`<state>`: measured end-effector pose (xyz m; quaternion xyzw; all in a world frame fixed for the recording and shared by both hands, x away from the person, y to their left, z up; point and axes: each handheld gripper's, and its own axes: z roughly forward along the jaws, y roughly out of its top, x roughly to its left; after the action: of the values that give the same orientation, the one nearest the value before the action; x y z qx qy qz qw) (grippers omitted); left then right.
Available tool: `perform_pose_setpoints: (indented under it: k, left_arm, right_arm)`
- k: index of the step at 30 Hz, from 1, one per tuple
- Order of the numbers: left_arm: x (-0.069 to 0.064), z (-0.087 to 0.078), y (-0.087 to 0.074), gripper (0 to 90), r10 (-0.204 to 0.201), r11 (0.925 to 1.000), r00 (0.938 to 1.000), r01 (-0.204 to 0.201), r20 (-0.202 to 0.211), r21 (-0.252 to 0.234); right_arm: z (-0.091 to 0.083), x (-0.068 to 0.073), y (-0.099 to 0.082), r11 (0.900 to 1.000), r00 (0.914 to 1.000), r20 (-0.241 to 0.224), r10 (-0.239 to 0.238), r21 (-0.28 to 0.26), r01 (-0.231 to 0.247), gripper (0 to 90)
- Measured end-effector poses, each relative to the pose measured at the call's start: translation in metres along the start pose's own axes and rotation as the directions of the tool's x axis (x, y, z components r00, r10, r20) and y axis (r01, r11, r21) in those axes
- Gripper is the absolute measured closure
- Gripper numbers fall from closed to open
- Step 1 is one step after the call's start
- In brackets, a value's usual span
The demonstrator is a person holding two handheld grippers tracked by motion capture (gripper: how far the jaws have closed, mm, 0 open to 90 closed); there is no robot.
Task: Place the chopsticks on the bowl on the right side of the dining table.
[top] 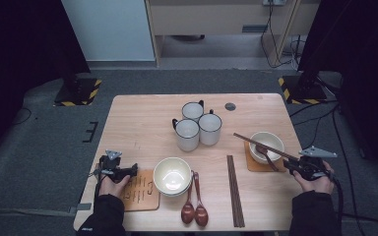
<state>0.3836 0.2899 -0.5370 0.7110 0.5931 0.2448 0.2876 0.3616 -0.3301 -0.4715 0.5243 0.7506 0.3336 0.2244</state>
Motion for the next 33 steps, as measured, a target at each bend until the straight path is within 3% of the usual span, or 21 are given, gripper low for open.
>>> perform_pose_setpoints:
  k: [33]
  left_arm:
    - [0.0,0.0,0.0,0.0,0.0,1.0,1.0,0.0,0.0,0.0]
  right_arm:
    - [0.011,-0.013,0.006,1.0,0.9991,0.043,0.003,-0.005,-0.002,69.5]
